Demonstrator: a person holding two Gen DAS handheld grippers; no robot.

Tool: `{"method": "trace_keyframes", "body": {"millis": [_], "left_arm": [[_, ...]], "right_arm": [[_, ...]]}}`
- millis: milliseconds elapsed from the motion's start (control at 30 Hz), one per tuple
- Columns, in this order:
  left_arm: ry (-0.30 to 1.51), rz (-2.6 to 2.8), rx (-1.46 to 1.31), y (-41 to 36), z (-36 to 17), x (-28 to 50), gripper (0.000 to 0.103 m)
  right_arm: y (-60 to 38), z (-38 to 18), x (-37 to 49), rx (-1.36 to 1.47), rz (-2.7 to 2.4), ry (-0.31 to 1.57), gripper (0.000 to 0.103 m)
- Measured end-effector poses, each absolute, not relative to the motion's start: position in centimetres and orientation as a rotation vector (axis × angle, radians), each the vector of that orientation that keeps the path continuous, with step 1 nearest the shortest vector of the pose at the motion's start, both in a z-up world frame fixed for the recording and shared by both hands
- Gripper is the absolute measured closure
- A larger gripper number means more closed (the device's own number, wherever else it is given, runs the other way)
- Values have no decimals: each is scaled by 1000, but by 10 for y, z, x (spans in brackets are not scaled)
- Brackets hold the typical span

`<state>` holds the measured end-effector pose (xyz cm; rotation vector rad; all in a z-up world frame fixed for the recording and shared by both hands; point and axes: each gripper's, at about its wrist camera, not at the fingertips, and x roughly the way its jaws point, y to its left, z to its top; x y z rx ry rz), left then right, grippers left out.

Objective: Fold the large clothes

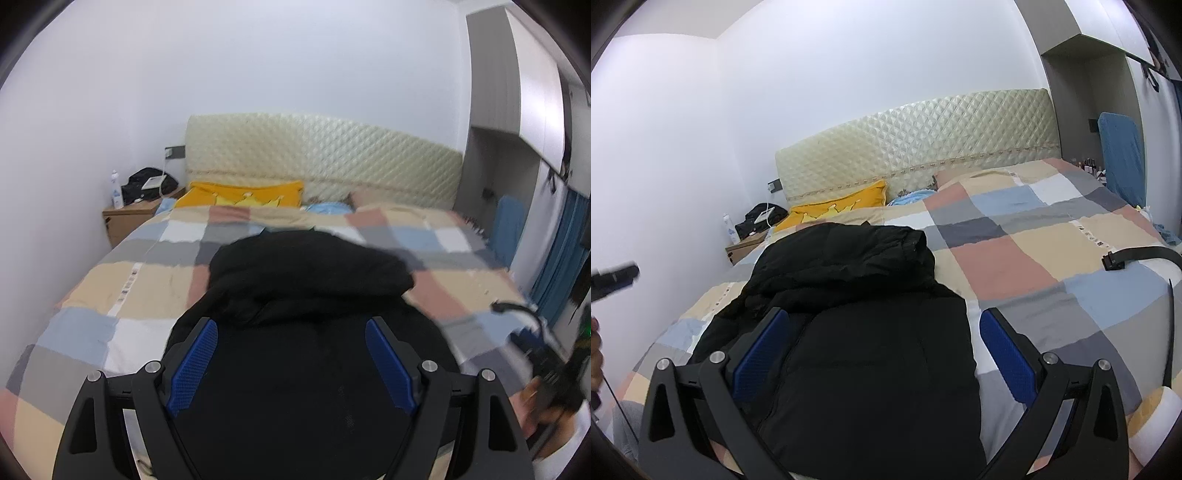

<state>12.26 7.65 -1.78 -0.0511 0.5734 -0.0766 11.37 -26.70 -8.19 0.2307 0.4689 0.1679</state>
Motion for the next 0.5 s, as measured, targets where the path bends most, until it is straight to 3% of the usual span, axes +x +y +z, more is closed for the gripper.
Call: {"method": "trace_keyframes", "body": {"millis": [500], "left_arm": [[722,-43,-47,102,-99,144,21]], "right_arm": [[-244,-93,110,122,181,529,0]]}}
